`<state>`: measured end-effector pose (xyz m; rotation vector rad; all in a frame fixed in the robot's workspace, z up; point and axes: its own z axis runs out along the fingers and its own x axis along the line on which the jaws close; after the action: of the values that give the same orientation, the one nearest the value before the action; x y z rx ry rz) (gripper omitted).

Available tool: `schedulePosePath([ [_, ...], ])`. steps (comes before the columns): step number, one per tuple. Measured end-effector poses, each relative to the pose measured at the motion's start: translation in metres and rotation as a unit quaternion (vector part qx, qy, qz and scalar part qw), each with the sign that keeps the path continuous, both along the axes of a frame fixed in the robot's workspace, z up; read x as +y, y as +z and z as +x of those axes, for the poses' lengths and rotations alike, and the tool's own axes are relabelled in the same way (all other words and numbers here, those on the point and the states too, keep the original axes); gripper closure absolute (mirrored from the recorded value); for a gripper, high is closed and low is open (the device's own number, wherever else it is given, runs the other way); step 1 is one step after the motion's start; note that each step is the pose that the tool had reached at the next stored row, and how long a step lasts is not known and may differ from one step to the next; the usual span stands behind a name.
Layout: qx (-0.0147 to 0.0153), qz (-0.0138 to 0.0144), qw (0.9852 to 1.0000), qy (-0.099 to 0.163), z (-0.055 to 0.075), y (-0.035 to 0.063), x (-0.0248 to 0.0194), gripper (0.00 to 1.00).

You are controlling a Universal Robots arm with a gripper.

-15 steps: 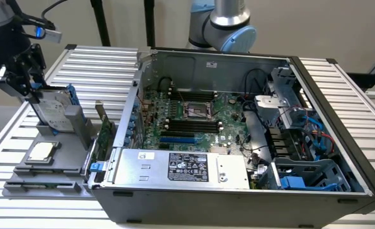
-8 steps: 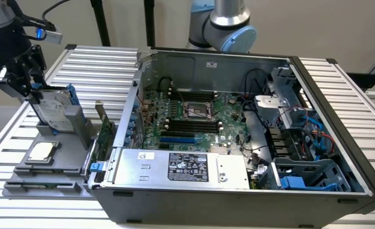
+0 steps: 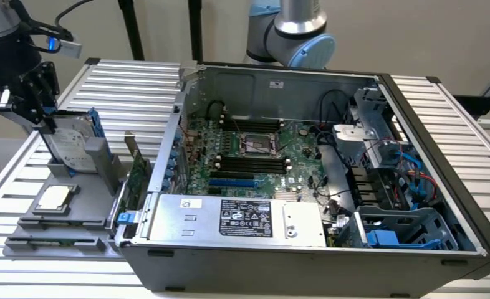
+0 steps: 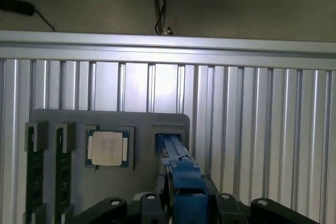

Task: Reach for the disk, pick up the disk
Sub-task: 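Pick up the disk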

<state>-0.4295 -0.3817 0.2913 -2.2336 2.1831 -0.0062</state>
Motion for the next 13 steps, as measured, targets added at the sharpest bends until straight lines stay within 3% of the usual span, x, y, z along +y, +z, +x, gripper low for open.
schedulePosePath([
  [4, 0.0000, 0.0000, 1.0000, 0.000, 0.0000, 0.0000, 0.0000, 0.67],
  [13, 0.0000, 0.0000, 1.0000, -0.002, -0.0001, -0.0001, -0.0020, 0.67],
])
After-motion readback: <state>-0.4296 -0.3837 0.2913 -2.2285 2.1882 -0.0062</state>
